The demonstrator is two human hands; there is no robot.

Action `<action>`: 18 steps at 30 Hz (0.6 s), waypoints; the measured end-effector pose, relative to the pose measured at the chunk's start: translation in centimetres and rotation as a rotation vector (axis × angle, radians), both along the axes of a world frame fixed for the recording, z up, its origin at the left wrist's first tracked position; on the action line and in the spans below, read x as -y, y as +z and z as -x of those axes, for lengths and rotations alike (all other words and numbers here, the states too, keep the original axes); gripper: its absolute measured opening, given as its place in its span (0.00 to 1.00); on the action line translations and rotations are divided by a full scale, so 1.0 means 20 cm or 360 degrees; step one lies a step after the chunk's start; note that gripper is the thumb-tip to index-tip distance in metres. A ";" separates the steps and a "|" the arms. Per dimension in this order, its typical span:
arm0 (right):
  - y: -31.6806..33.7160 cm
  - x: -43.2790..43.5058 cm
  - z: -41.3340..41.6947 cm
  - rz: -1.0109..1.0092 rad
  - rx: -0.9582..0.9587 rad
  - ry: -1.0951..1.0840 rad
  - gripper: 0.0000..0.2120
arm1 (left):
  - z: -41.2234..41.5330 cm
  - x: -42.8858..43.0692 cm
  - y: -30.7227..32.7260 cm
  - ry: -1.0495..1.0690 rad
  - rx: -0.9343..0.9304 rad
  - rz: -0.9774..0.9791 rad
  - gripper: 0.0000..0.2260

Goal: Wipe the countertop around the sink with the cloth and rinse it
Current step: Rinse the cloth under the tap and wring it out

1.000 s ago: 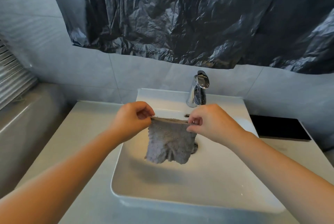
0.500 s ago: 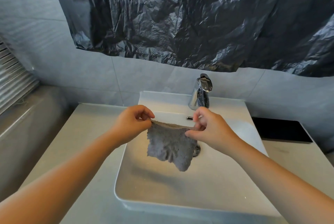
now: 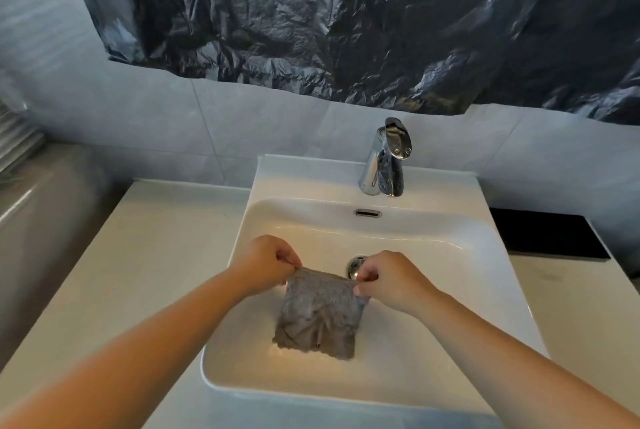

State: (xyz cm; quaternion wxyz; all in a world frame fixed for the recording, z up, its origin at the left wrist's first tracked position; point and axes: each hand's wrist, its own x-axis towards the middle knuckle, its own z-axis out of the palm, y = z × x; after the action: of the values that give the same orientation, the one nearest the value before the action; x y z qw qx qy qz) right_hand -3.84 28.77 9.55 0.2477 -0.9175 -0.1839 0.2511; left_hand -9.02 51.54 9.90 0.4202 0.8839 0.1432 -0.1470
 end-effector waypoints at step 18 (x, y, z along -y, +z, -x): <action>-0.30 0.10 0.21 -0.0086 0.0270 0.0401 0.11 | 0.18 -0.07 -0.31 -0.0762 0.0455 -0.0606 0.09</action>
State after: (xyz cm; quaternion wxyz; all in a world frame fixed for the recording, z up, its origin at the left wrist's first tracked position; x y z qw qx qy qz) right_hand -8.02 26.76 3.57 0.2224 -0.8981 -0.3245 0.1966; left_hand -12.57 52.97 3.69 0.2171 0.9667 -0.1038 -0.0866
